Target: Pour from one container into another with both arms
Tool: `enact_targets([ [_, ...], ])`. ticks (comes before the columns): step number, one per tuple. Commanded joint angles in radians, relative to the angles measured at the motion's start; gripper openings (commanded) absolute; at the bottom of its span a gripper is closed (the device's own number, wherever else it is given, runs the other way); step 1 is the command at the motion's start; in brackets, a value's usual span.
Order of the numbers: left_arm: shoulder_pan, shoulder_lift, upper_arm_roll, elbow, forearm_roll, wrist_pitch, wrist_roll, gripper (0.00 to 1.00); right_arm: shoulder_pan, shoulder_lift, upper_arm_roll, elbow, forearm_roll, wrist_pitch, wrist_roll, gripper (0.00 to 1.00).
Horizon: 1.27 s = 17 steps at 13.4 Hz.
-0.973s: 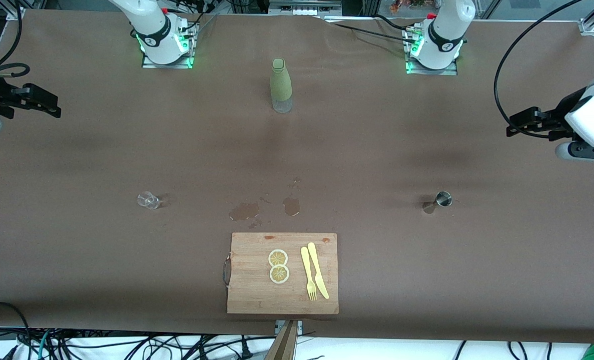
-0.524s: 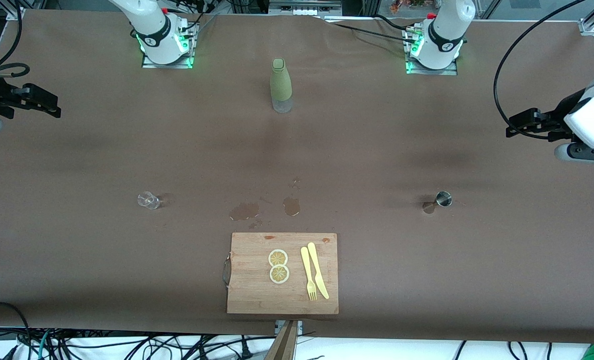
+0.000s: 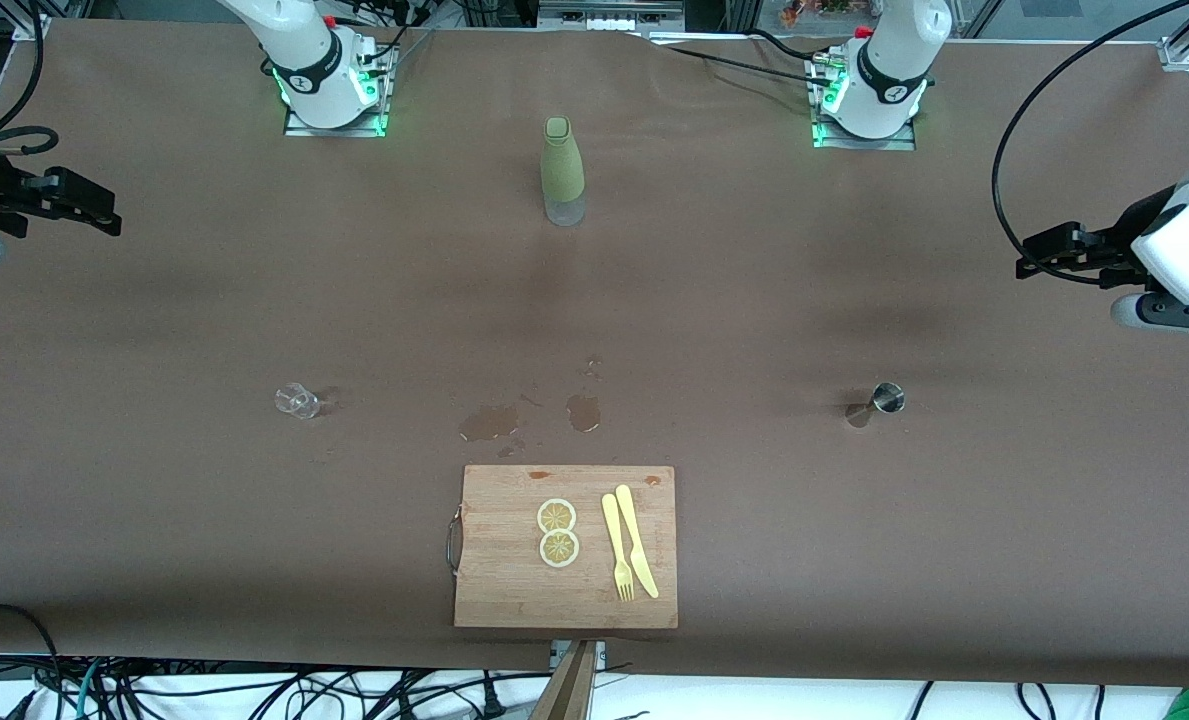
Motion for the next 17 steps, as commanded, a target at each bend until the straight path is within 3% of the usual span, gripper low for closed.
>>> enact_targets([
  [1, 0.005, -0.002, -0.003, 0.0, 0.004, 0.007, 0.028, 1.0, -0.012, -0.005, 0.001, 0.0, 0.018, 0.005, 0.002, 1.0],
  [7, 0.035, 0.015, -0.003, 0.001, -0.004, 0.01, 0.078, 1.0, -0.014, -0.005, 0.001, 0.0, 0.019, 0.005, 0.003, 1.0],
  [11, 0.095, 0.044, -0.001, 0.001, -0.05, 0.025, 0.285, 1.0, -0.014, -0.005, -0.001, 0.0, 0.019, 0.005, 0.002, 1.0],
  [17, 0.238, 0.134, -0.001, -0.002, -0.154, 0.079, 0.79, 1.0, -0.015, -0.005, -0.002, 0.0, 0.018, 0.006, 0.0, 1.0],
])
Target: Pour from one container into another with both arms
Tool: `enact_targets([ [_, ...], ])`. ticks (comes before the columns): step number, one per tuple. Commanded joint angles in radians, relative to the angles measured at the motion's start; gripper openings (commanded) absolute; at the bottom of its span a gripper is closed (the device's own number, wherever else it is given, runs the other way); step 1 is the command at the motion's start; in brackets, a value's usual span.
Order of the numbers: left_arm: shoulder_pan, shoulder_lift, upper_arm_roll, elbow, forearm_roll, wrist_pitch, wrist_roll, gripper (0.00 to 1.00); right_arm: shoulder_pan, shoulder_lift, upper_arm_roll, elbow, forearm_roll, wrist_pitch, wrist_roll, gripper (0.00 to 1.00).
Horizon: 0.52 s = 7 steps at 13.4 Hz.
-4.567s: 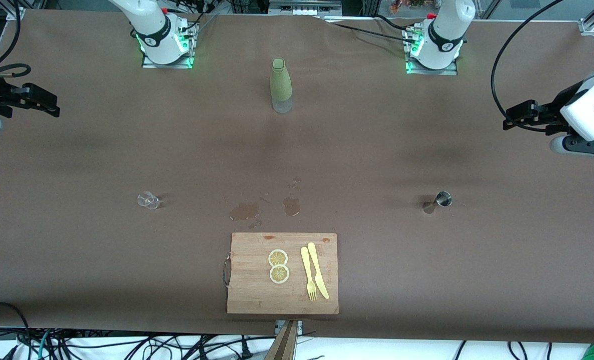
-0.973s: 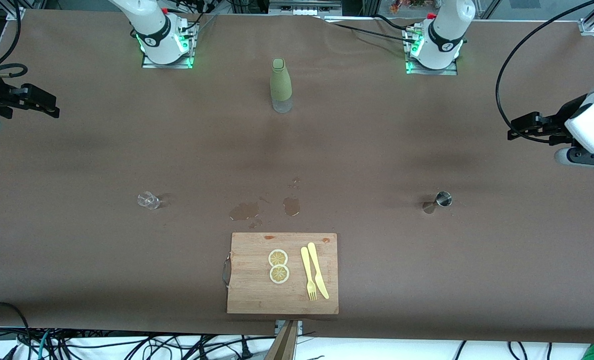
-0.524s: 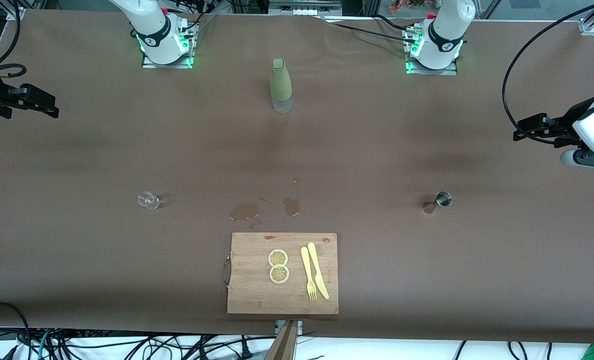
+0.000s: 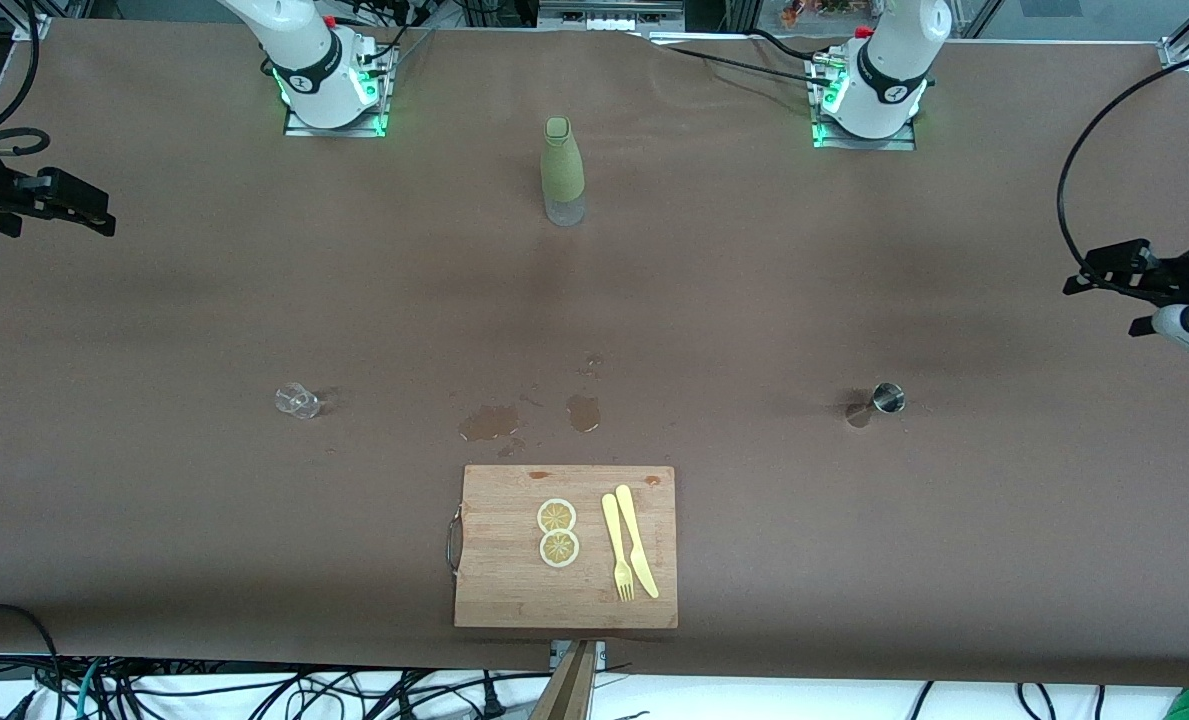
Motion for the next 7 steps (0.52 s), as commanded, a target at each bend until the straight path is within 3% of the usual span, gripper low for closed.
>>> enact_targets([
  [1, 0.068, 0.05, -0.004, -0.002, -0.071, 0.032, 0.201, 1.0, -0.007, -0.005, 0.0, 0.0, 0.016, 0.005, 0.0, 1.0],
  [7, 0.212, 0.226, -0.018, -0.011, -0.264, 0.087, 0.718, 1.0, -0.013, 0.01, -0.015, -0.002, 0.02, 0.026, 0.003, 1.0],
])
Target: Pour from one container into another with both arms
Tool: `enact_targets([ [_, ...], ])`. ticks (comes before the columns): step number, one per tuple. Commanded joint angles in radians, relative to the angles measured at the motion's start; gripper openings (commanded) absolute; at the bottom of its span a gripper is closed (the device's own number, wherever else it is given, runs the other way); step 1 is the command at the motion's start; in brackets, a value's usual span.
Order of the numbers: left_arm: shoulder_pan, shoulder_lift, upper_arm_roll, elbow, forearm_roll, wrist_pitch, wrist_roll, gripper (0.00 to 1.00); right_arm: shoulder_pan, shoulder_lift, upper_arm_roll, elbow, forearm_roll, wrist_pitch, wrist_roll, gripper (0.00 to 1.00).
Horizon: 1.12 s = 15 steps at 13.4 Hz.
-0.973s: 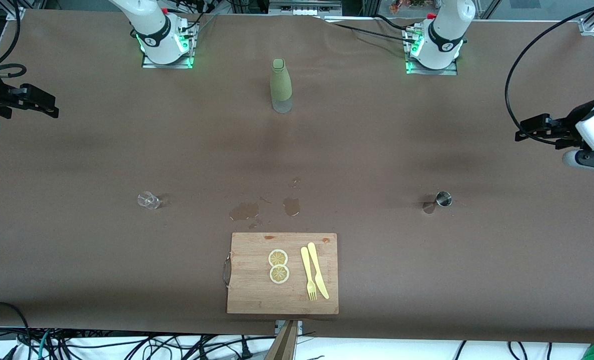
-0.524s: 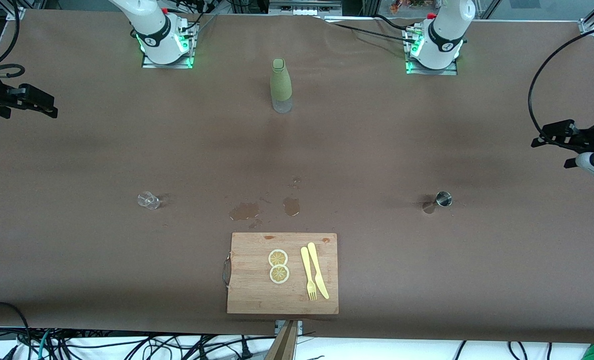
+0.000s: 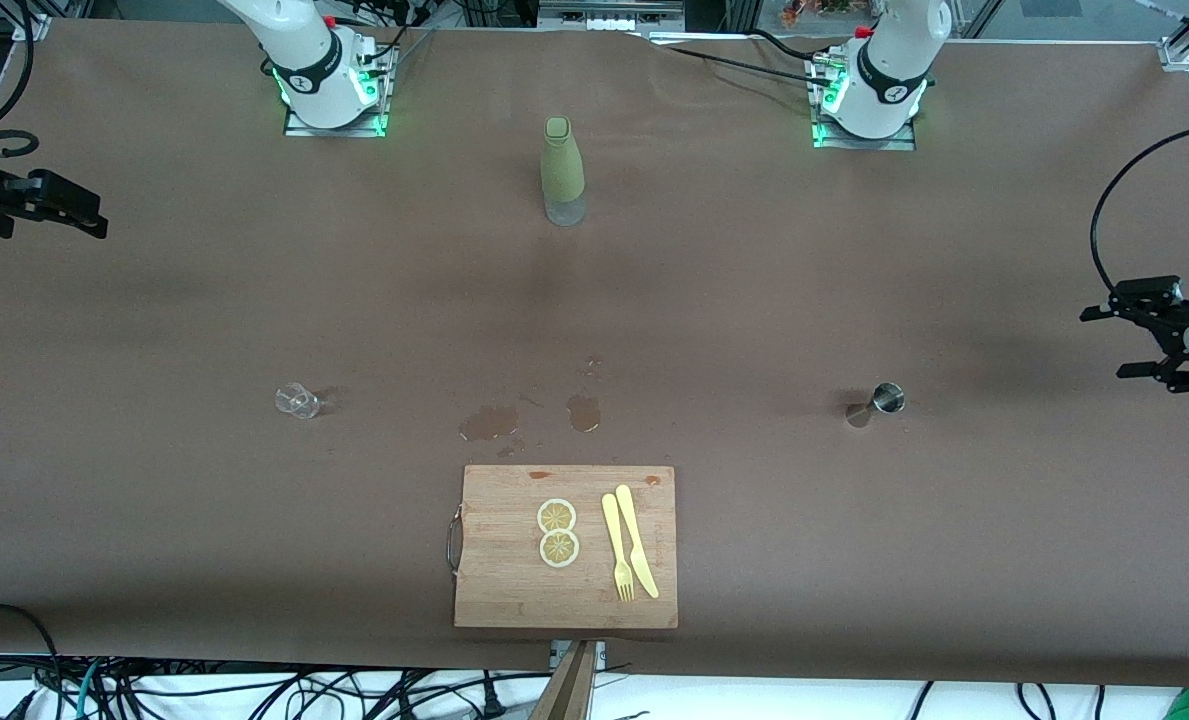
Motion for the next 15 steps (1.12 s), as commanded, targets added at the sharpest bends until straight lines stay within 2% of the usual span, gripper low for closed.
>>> enact_targets([
  [1, 0.056, 0.075, -0.022, 0.001, -0.115, 0.023, 0.26, 1.0, -0.006, 0.01, 0.002, -0.003, 0.022, 0.011, 0.003, 1.0],
  [5, 0.108, 0.18, -0.055, -0.022, -0.25, 0.024, 0.568, 1.0, -0.004, 0.025, 0.002, -0.006, 0.023, 0.025, 0.005, 1.0],
  [9, 0.108, 0.297, -0.071, -0.019, -0.383, 0.012, 0.855, 1.0, 0.001, 0.059, 0.006, -0.005, 0.025, 0.06, 0.005, 1.0],
  [12, 0.107, 0.394, -0.084, -0.022, -0.463, -0.028, 0.996, 1.0, 0.008, 0.076, 0.014, -0.021, 0.023, 0.113, 0.006, 1.0],
  [15, 0.094, 0.449, -0.084, -0.021, -0.518, -0.045, 1.113, 1.0, 0.007, 0.074, 0.014, -0.128, 0.019, 0.224, 0.003, 1.0],
])
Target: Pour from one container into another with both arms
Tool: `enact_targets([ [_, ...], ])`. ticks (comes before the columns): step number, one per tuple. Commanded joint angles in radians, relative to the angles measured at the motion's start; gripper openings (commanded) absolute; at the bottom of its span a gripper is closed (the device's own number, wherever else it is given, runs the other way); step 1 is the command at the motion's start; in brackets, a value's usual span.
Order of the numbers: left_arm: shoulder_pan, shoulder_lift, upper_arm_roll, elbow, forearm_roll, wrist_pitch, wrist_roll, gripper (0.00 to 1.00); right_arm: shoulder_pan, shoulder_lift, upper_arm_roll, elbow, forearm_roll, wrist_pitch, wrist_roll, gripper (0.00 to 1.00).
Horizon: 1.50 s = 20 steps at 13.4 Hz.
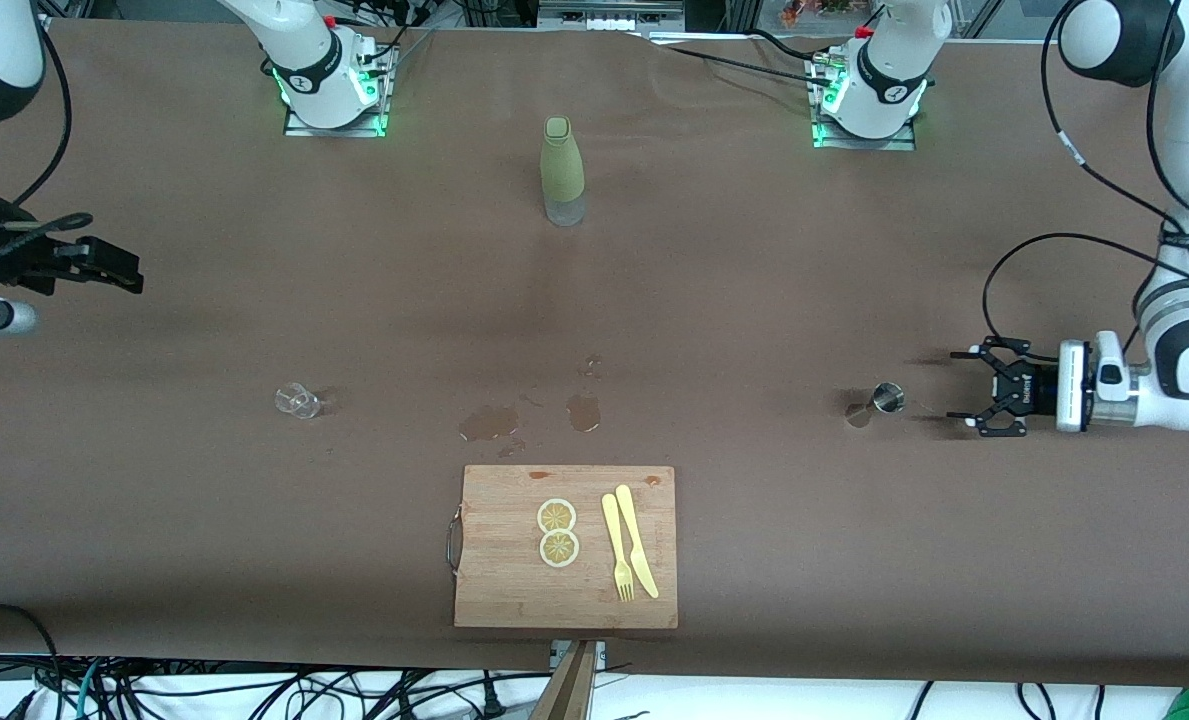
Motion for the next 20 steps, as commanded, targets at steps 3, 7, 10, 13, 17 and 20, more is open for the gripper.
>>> enact_targets([
  [3, -0.014, 0.094, 0.003, 0.004, -0.143, -0.037, 0.214, 1.0, -0.009, -0.019, 0.002, -0.121, 0.014, 0.094, 0.002, 1.0],
  [7, -0.048, 0.143, 0.006, 0.006, -0.226, -0.035, 0.322, 0.99, -0.015, -0.016, 0.0, -0.162, 0.001, 0.099, -0.081, 1.0],
  [10, -0.056, 0.151, 0.004, 0.009, -0.233, -0.034, 0.325, 0.94, -0.044, 0.0, -0.004, -0.222, 0.013, 0.229, -0.348, 1.0],
  [13, -0.062, 0.157, 0.003, 0.011, -0.259, -0.029, 0.331, 0.89, -0.079, 0.005, -0.012, -0.303, 0.076, 0.335, -0.576, 1.0],
  [17, -0.076, 0.169, 0.003, 0.014, -0.294, -0.026, 0.345, 0.89, -0.115, 0.048, -0.067, -0.415, 0.258, 0.503, -0.994, 1.0],
  [20, -0.077, 0.171, 0.003, 0.014, -0.297, -0.026, 0.345, 0.87, -0.161, 0.129, -0.067, -0.424, 0.482, 0.502, -1.339, 1.0],
])
